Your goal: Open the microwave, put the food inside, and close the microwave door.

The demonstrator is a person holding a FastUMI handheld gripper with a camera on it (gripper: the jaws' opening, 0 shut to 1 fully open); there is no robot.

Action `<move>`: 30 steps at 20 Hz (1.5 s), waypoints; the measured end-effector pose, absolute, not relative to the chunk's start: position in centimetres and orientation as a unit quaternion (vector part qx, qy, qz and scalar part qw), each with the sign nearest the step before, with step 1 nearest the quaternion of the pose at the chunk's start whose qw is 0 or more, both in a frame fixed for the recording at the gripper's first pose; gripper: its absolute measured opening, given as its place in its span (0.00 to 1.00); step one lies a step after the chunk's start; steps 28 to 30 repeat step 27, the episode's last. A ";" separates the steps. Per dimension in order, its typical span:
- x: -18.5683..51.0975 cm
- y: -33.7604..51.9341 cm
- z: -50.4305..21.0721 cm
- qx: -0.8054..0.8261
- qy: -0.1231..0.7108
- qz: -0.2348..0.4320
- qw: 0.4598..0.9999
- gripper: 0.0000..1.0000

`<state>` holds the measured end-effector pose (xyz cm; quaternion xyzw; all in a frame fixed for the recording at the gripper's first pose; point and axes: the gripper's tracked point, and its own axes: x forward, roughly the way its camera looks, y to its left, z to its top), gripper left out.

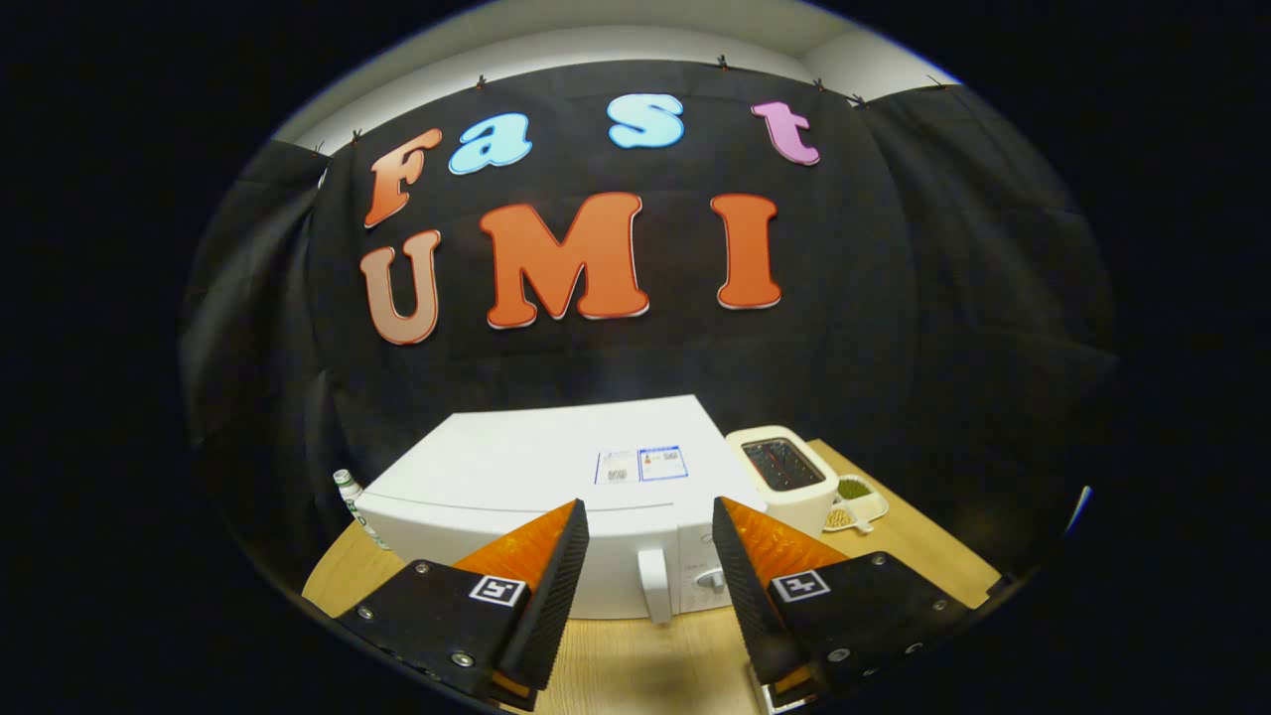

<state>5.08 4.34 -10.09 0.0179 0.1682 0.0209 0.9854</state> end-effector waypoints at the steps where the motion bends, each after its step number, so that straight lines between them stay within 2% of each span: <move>1: 5.0 3.7 -7.9 0.014 0.152 0.020 0.988 0.78; 4: 4.8 2.4 -1.4 0.011 0.107 0.024 0.994 0.90; 7: 4.6 1.3 5.1 0.005 0.062 0.024 0.998 0.96; 12: 3.7 -0.4 14.4 -0.060 0.008 0.014 0.998 0.97; 17: 1.5 -0.5 20.6 -0.093 -0.052 0.010 0.994 0.97; 24: 0.1 0.5 26.4 -0.084 -0.122 0.044 0.988 0.98; 30: 0.0 0.0 27.3 -0.074 -0.134 0.044 0.987 0.99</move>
